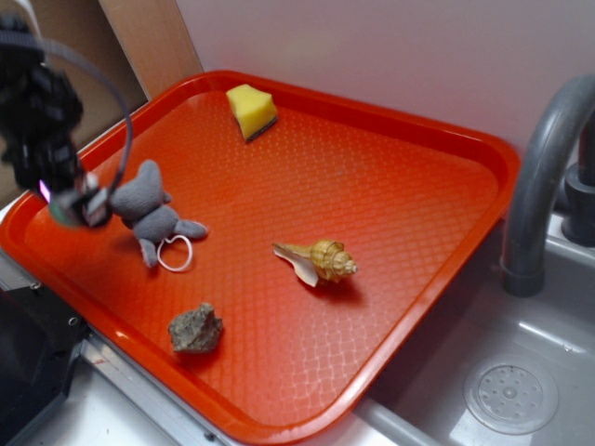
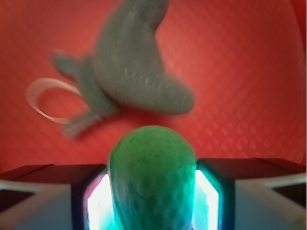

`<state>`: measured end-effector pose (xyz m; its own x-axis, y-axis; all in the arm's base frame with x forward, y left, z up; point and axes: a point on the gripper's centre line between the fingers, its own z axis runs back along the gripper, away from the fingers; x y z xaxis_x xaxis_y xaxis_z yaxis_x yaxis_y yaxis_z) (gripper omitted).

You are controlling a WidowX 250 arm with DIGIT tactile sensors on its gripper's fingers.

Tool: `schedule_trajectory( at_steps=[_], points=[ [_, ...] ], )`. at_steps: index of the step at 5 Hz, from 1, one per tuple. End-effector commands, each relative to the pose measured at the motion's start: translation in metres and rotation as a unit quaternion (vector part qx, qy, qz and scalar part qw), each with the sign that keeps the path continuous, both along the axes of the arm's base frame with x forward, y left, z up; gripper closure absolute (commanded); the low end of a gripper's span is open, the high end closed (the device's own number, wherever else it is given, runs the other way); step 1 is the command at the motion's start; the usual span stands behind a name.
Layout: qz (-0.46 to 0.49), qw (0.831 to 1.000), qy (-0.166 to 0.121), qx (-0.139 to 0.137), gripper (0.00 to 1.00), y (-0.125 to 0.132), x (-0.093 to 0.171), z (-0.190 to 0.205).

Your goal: Grab the green ball.

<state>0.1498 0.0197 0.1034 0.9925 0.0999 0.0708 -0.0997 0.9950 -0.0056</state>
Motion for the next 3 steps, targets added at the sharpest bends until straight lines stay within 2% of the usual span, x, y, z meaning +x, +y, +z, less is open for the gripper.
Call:
schedule_trajectory(
  at_steps=[1, 2, 3],
  points=[
    [0.02, 0.998, -0.046, -0.024, 1.0, 0.002, 0.05, 0.108],
    [0.05, 0.998, -0.046, 0.001, 1.0, 0.007, 0.067, 0.138],
    [0.046, 0.998, -0.043, 0.006, 1.0, 0.009, 0.068, 0.133]
  ],
)
